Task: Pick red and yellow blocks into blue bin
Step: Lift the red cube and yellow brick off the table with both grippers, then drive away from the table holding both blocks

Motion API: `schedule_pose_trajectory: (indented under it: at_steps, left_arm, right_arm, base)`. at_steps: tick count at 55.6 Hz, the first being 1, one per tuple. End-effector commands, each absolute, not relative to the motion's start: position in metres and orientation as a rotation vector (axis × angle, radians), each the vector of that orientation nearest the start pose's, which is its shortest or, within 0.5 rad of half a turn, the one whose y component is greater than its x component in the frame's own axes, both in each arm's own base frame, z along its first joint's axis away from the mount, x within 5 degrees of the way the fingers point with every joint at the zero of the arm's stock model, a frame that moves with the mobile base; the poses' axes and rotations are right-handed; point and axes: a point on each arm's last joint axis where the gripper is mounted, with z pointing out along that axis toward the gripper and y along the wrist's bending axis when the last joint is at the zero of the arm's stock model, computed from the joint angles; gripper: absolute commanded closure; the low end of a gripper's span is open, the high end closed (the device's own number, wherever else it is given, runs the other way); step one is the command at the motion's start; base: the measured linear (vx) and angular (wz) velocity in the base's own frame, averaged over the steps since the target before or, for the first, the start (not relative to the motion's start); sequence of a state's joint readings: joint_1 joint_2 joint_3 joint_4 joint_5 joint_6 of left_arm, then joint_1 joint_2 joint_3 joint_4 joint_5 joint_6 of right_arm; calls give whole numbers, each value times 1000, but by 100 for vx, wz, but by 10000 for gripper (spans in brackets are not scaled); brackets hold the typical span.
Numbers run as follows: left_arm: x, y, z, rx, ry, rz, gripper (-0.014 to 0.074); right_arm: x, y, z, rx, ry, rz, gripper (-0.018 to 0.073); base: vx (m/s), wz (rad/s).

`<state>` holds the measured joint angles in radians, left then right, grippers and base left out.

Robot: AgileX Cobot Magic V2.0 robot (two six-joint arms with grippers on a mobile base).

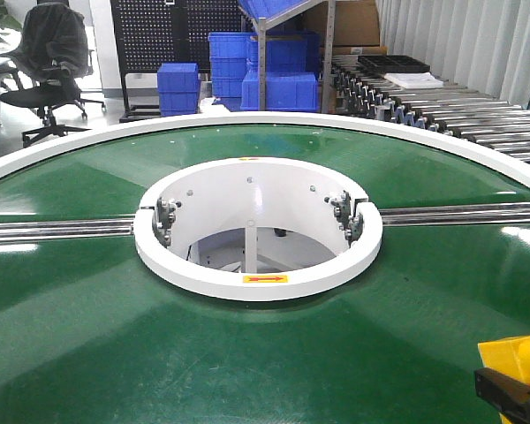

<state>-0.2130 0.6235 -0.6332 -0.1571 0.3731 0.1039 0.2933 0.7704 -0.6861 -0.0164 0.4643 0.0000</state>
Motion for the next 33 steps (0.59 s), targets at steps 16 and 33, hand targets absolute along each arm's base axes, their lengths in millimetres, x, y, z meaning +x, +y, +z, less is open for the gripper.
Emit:
schedule_pose_trajectory:
  at_steps: [16, 33]
  left_arm:
    - [124, -32, 359, 166, 1717, -251, 597]
    - [124, -32, 359, 166, 1718, -251, 597]
  right_arm:
    - [151, 44, 348, -291, 1896, 175, 569]
    - [151, 44, 348, -291, 1897, 175, 569]
  base:
    - [0, 0]
    - [-2, 9]
